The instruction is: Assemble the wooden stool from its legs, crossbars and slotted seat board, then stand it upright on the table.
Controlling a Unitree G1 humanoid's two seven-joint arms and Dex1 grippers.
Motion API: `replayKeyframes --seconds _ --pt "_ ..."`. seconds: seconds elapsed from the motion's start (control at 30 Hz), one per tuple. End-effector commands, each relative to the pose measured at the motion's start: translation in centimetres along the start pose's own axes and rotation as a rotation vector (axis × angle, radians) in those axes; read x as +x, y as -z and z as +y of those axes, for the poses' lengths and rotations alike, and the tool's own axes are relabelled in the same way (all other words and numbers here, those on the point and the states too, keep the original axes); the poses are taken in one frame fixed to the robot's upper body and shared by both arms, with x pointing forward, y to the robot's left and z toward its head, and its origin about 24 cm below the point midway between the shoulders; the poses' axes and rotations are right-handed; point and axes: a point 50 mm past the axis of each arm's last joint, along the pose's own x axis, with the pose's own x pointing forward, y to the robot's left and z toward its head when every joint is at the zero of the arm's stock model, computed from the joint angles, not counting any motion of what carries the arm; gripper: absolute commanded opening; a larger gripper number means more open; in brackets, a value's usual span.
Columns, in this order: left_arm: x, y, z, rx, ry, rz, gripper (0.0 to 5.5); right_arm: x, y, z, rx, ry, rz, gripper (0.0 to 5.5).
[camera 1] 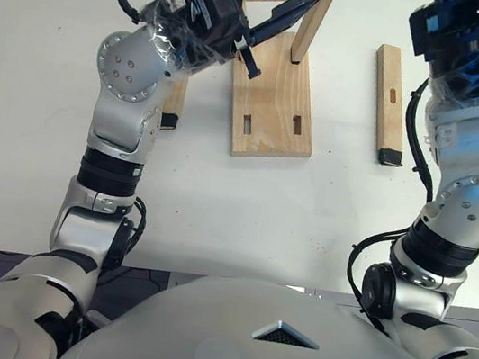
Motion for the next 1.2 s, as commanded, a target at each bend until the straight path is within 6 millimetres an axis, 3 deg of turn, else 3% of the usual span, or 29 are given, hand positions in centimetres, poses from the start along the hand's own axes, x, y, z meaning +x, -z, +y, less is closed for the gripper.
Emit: replayKeyframes --seconds 0.03,0.17,0.33,0.4,0.43,0.57,0.73,0.97,1.2 --pt "-0.1 -0.1 -0.4 0.001 0.019 0.002 1.26 0.4 0.1 0.0 0.012 -0.007 0.009 1.01" --pt "-0.1 0.0 -0.4 0.0 0.022 0.004 1.26 0.4 0.2 -0.1 0.017 -0.007 0.013 0.43" --pt "-0.1 0.0 -0.5 -0.003 0.027 0.012 1.26 0.3 0.1 -0.1 0.017 -0.007 0.019 0.42" --pt "-0.4 1.2 -0.6 -0.052 0.027 0.1 1.26 0.0 -0.2 -0.5 -0.009 0.016 0.015 0.42" --pt "-0.6 2.1 -0.6 -0.054 0.021 0.162 1.63 -0.2 -0.4 -0.8 -0.045 0.039 0.014 0.42" --pt "-2.1 4.8 0.1 -0.088 -0.061 0.357 2.16 -1.9 -1.5 -2.8 -0.231 0.161 0.028 0.39" --pt "-3.5 6.4 1.5 -0.123 -0.239 0.466 2.78 -5.6 -1.3 -7.2 -0.485 0.409 0.121 0.39" --pt "-3.4 6.5 2.1 -0.105 -0.385 0.442 2.84 -9.2 0.8 -11.6 -0.617 0.588 0.212 0.39" --pt "-3.5 6.7 1.8 -0.113 -0.398 0.449 2.84 -10.9 1.3 -13.2 -0.667 0.67 0.255 0.39"
